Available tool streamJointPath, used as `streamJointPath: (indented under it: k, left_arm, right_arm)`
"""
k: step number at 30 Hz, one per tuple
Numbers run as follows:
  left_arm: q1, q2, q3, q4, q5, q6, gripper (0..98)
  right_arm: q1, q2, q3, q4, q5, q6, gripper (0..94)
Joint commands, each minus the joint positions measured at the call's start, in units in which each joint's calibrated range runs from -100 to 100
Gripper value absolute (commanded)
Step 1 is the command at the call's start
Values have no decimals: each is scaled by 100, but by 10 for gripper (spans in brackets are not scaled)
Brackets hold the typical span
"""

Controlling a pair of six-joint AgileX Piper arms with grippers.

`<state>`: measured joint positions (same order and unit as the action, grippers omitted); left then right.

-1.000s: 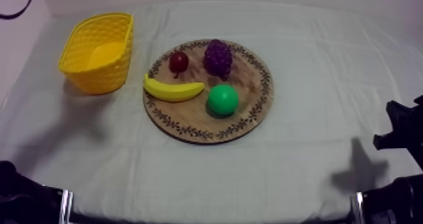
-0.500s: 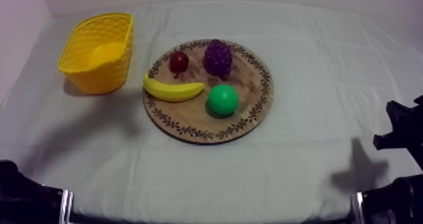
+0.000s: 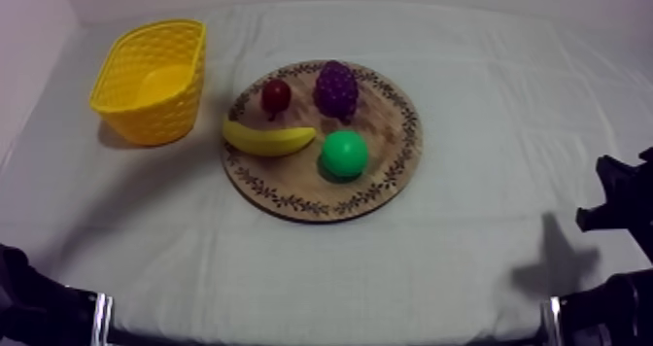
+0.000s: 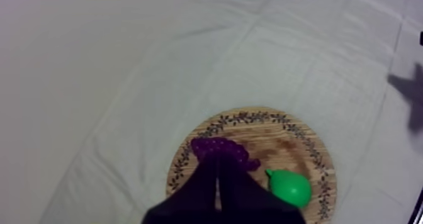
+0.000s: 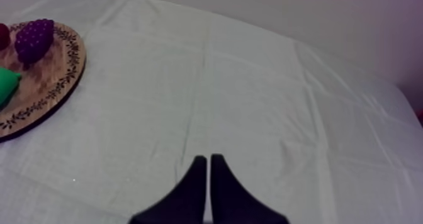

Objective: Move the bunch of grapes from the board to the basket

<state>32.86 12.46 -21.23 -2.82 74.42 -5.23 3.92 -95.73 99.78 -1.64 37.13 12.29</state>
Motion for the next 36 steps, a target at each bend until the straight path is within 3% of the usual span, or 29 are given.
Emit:
streamJointPath:
  k: [1,16,21,24,31,36]
  left_arm:
    - [5,380,-340,-1,73,-16,0]
    - [-25,1209,-269,92,120,-17,0]
    - [1,1200,-247,72,144,159,0]
    - [26,1197,-242,53,188,492,0]
    - [149,1304,-325,-34,633,1992,0]
    - [124,1436,-464,117,1149,2733,2]
  right_arm:
    - [-1,-2,-1,0,4,-1,5]
    - [-1,-2,-1,0,4,-1,5]
    - [-1,-2,-1,0,4,2,5]
    - [-1,-2,-1,0,4,0,5]
    - [-1,-2,-1,0,4,0,5]
    - [-1,-2,-1,0,4,0,5]
